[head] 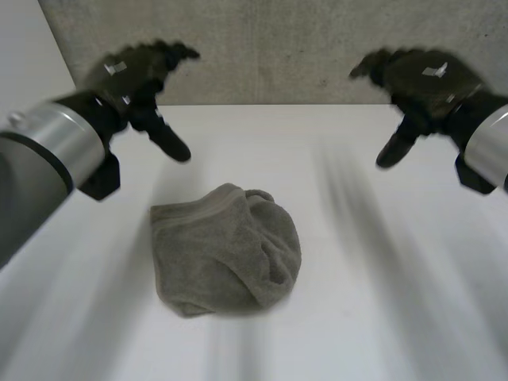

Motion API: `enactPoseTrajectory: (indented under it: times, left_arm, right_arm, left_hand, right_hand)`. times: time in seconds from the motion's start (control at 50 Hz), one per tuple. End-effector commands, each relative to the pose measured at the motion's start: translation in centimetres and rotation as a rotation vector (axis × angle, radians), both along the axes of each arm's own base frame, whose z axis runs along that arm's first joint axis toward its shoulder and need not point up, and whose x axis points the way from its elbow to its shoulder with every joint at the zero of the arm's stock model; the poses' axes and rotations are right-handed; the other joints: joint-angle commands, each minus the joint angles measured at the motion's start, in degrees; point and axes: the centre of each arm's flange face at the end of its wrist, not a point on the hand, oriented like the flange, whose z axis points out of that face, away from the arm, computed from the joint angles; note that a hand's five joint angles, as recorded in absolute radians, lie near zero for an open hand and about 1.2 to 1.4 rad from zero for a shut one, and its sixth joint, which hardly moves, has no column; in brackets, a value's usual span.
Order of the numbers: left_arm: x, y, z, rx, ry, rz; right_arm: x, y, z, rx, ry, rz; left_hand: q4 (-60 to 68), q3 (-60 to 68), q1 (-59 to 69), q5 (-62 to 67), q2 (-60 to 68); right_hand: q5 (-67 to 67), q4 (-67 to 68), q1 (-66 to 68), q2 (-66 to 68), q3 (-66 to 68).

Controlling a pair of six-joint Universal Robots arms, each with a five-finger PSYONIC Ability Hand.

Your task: Fold the laundry

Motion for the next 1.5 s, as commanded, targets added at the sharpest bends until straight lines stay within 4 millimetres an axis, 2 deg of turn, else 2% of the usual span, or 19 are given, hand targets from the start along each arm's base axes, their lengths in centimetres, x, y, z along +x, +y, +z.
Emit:
enactPoseTrajectory:
  times: [0.02, 0.52, 0.68, 0.74, 0.78, 0.84, 0.94, 1.12, 1.16, 1.18, 1.2, 1.24, 1.28, 1.32, 1.38, 1.42, 1.44, 1.48, 1.5]
  left_arm:
    - [1.0, -0.1, 2.1, -0.022, 0.056, 0.075]
    - [2.5, 0.0, 2.4, 0.056, 0.006, 0.156]
    - [1.9, 0.2, 0.7, 0.094, -0.017, 0.123]
    - [1.0, -0.6, -1.0, 0.110, -0.037, 0.092]
    - [-0.6, -1.7, -4.6, 0.157, -0.093, 0.036]
    - [-1.5, -1.8, -6.5, 0.184, -0.129, 0.004]
    - [-4.0, -1.8, -12.7, 0.249, -0.282, -0.109]
    - [-4.9, -1.5, -17.8, 0.316, -0.355, -0.151]
    - [-5.3, -1.1, -18.1, 0.321, -0.363, -0.166]
    - [-5.5, -0.8, -18.1, 0.319, -0.365, -0.173]
    - [-5.6, -0.8, -17.6, 0.300, -0.360, -0.168]
    - [-5.8, -1.2, -16.5, 0.257, -0.338, -0.156]
    - [-6.1, -1.9, -14.3, 0.184, -0.285, -0.130]
    - [-6.5, -3.1, -8.6, -0.006, -0.171, -0.067]
    - [-6.4, -3.2, -5.5, -0.095, -0.107, -0.039]
    - [-6.1, -1.9, 1.3, -0.251, 0.077, -0.007]
    - [-6.1, -1.9, 1.3, -0.252, 0.078, -0.007]
    - [-4.9, -0.3, 5.7, -0.320, 0.280, 0.008]
    - [-4.9, -0.3, 5.7, -0.321, 0.281, 0.008]
  right_arm:
    - [-1.2, -1.2, 2.5, -0.046, -0.120, -0.165]
    - [-1.6, -2.2, 2.2, -0.030, -0.116, -0.230]
    - [-1.0, -2.0, 1.2, -0.030, -0.041, -0.166]
    - [-0.7, -2.2, 0.2, -0.033, 0.027, -0.138]
    - [-0.5, -2.2, -0.4, -0.033, 0.062, -0.127]
    - [0.5, -1.5, -1.3, -0.041, 0.121, -0.083]
    - [1.8, -0.7, -2.4, -0.042, 0.185, -0.038]
    - [2.1, -0.6, -3.5, -0.029, 0.221, -0.021]
    - [2.1, -0.7, -3.7, -0.023, 0.224, -0.021]
    - [2.1, -0.7, -3.7, -0.023, 0.224, -0.021]
    - [2.2, -0.8, -3.9, -0.020, 0.225, -0.020]
    - [2.2, -0.9, -3.9, -0.020, 0.225, -0.020]
    - [2.3, -1.0, -3.8, -0.022, 0.223, -0.021]
    - [2.3, -1.0, -3.8, -0.024, 0.222, -0.022]
    - [2.3, -1.0, -3.7, -0.026, 0.220, -0.021]
    - [2.3, -0.9, -3.7, -0.026, 0.220, -0.021]
    - [2.2, -0.8, -3.8, -0.023, 0.221, -0.021]
    - [2.2, -0.8, -3.8, -0.024, 0.222, -0.019]
    - [2.2, -0.8, -3.8, -0.024, 0.222, -0.019]
  left_hand:
    - [0.48, 0.35, 0.02, -2.07, 0.38]
    - [0.48, 0.35, 0.02, -2.07, 0.38]
    - [0.53, 0.40, 0.06, -2.02, 0.42]
    - [0.48, 0.35, 0.02, -2.07, 0.38]
    - [1.20, 1.07, 0.73, -1.35, 1.09]
    - [1.37, 1.24, 0.90, -1.18, 1.26]
    - [1.37, 1.24, 0.90, -1.18, 1.26]
    - [5.07, 4.94, 4.60, 2.52, 4.97]
    - [10.96, 10.82, 10.49, 8.41, 10.85]
    - [29.94, 29.81, 29.48, 27.39, 29.84]
    - [61.77, 61.64, 61.31, 59.22, 61.67]
    - [70.40, 70.27, 69.93, 67.85, 70.29]
    - [70.48, 70.35, 70.02, 67.93, 70.38]
    - [70.48, 70.35, 70.02, 67.93, 70.38]
    - [70.48, 70.35, 70.02, 67.93, 70.38]
    - [70.48, 70.35, 70.02, 67.93, 70.38]
    - [70.48, 70.35, 70.02, 67.93, 70.38]
    - [70.48, 70.35, 70.02, 67.93, 70.38]
    - [70.48, 70.35, 70.02, 67.93, 70.38]
  right_hand:
    - [-3.51, -4.97, -2.61, -0.68, -3.90]
    - [-3.51, -4.97, -2.61, -0.68, -3.90]
    - [-3.51, -4.97, -2.61, -0.68, -3.90]
    - [-3.51, -4.97, -2.61, -0.68, -3.90]
    - [-3.51, -4.97, -2.61, -0.68, -3.90]
    - [-3.51, -4.97, -2.61, -0.68, -3.90]
    - [-3.51, -4.97, -2.61, -0.68, -3.90]
    - [-3.51, -4.97, -2.61, -0.68, -3.90]
    - [-3.51, -4.97, -2.61, -0.68, -3.90]
    - [-3.51, -4.97, -2.61, -0.68, -3.90]
    - [-3.51, -4.97, -2.61, -0.68, -3.90]
    - [-3.51, -4.97, -2.61, -0.68, -3.90]
    - [-3.51, -4.97, -2.61, -0.68, -3.90]
    - [-3.51, -4.97, -2.61, -0.68, -3.90]
    - [-3.51, -4.97, -2.61, -0.68, -3.90]
    - [-3.51, -4.97, -2.61, -0.68, -3.90]
    - [-3.51, -4.97, -2.61, -0.68, -3.90]
    - [-3.51, -4.97, -2.61, -0.68, -3.90]
    - [-3.51, -4.97, -2.61, -0.68, -3.90]
